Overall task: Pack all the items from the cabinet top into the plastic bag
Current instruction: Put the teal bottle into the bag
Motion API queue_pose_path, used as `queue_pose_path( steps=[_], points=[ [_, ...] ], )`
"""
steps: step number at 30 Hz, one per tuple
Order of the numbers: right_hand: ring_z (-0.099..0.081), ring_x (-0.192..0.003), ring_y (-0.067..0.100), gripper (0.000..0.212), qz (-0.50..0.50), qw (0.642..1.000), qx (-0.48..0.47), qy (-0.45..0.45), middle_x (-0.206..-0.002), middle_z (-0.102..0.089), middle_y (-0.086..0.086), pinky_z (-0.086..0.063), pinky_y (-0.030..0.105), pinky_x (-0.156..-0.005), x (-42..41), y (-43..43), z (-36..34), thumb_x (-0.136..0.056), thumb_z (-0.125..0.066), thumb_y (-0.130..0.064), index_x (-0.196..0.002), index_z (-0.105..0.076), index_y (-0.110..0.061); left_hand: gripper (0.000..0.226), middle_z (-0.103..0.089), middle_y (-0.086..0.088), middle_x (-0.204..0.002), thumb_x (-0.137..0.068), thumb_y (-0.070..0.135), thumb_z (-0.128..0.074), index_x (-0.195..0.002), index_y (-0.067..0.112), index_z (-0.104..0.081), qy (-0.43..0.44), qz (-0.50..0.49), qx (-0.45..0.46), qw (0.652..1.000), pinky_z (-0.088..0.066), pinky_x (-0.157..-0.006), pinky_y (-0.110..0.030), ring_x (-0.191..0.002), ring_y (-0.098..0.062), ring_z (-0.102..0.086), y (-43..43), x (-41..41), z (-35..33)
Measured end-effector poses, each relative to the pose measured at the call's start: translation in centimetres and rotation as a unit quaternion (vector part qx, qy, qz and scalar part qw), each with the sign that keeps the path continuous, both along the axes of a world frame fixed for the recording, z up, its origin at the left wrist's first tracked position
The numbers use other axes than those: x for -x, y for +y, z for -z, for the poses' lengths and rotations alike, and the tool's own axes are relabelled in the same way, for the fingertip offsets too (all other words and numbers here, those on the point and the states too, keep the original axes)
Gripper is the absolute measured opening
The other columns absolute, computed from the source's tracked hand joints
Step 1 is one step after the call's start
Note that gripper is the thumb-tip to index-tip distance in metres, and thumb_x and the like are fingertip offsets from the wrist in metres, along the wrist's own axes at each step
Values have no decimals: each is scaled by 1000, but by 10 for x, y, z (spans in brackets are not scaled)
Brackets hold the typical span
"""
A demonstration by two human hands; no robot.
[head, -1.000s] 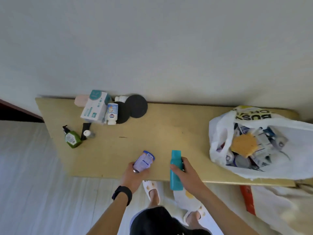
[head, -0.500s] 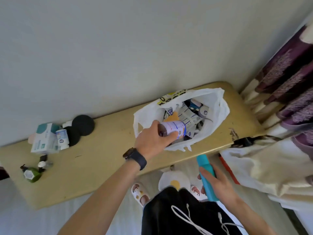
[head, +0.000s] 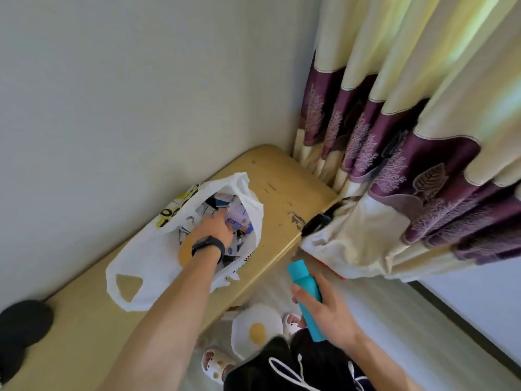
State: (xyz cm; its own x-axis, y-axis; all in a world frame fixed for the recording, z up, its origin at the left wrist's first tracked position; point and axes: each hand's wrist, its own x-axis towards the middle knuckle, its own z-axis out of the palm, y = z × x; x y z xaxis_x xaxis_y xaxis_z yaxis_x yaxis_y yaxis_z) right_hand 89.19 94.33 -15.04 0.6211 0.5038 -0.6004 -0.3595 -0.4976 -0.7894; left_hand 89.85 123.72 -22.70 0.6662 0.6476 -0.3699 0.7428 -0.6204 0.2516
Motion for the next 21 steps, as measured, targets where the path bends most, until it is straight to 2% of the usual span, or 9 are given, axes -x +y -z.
queue_pose_path(
  steps=[4, 8, 10, 11, 13, 15, 16, 18, 21],
  points=[
    [-66, -59, 22, 20, -16, 1000, -7, 2, -97, -63, 19, -56, 41, -63, 5, 16, 2, -93, -63, -39, -107, -54, -28, 39, -50, -12, -133, -93, 36, -47, -131, 26, -49, 9, 20, 29, 999, -49, -86, -46, -113, -36, -54, 0, 6, -7],
    [-67, -62, 19, 25, -90, 996, 5, 5, -88, -63, 10, -54, 38, -60, 8, 56, 7, -90, -64, -37, -110, -51, -31, 57, -35, -5, -152, -82, 31, -64, -137, 29, -48, -64, 32, -181, 981, -31, -105, -49, -136, -28, -34, 19, 63, -33],
    [-67, -69, 21, 27, -140, 990, 8, 20, -91, -63, 8, -53, 36, -63, 13, 83, 7, -90, -64, -32, -113, -50, -34, 79, -26, -10, -157, -73, 29, -72, -145, 28, -39, -66, -33, -248, 966, -23, -108, -52, -140, -31, -29, 36, 110, -39],
    [-67, -73, 23, 29, -164, 986, 8, 29, -94, -63, 10, -55, 36, -65, 17, 98, 7, -90, -64, -31, -115, -49, -34, 90, -24, -14, -157, -70, 29, -75, -149, 26, -31, -42, -84, -246, 965, -24, -107, -53, -141, -34, -28, 44, 134, -42],
    [-69, -79, 28, 35, -201, 978, 2, 55, -100, -65, 13, -55, 38, -67, 28, 129, 7, -89, -66, -29, -121, -50, -30, 90, -40, -16, -147, -73, 34, -72, -150, 22, -27, 7, -200, -145, 969, -37, -98, -48, -130, -36, -42, 60, 177, -51],
    [-68, -75, 26, 35, -213, 971, -27, 106, -100, -61, 14, -52, 38, -68, 38, 161, 12, -91, -66, -21, -123, -52, -19, 51, -65, -10, -110, -87, 41, -56, -131, 15, -53, 7, -250, 4, 968, -47, -77, -37, -96, -30, -61, 72, 208, -61],
    [-66, -73, 24, 33, -216, 967, -33, 134, -100, -58, 14, -51, 38, -69, 44, 177, 16, -92, -65, -17, -123, -53, -12, 40, -68, -8, -98, -93, 43, -48, -113, 13, -65, -23, -256, 72, 964, -47, -72, -35, -85, -28, -62, 76, 218, -69],
    [-64, -72, 22, 32, -199, 958, -15, 205, -105, -56, 16, -54, 34, -68, 54, 210, 24, -94, -63, -16, -122, -53, -4, 43, -71, -5, -92, -98, 46, -41, -87, 17, -72, -120, -270, 153, 943, -49, -75, -34, -84, -27, -65, 76, 228, -88],
    [-64, -79, 24, 29, -124, 955, 7, 269, -112, -54, 17, -58, 32, -73, 61, 255, 37, -96, -60, -17, -119, -52, -2, 39, -69, 2, -62, -102, 38, -39, -80, 17, -63, -274, -294, 168, 900, -48, -70, -32, -80, -23, -71, 74, 219, -126]
  ],
)
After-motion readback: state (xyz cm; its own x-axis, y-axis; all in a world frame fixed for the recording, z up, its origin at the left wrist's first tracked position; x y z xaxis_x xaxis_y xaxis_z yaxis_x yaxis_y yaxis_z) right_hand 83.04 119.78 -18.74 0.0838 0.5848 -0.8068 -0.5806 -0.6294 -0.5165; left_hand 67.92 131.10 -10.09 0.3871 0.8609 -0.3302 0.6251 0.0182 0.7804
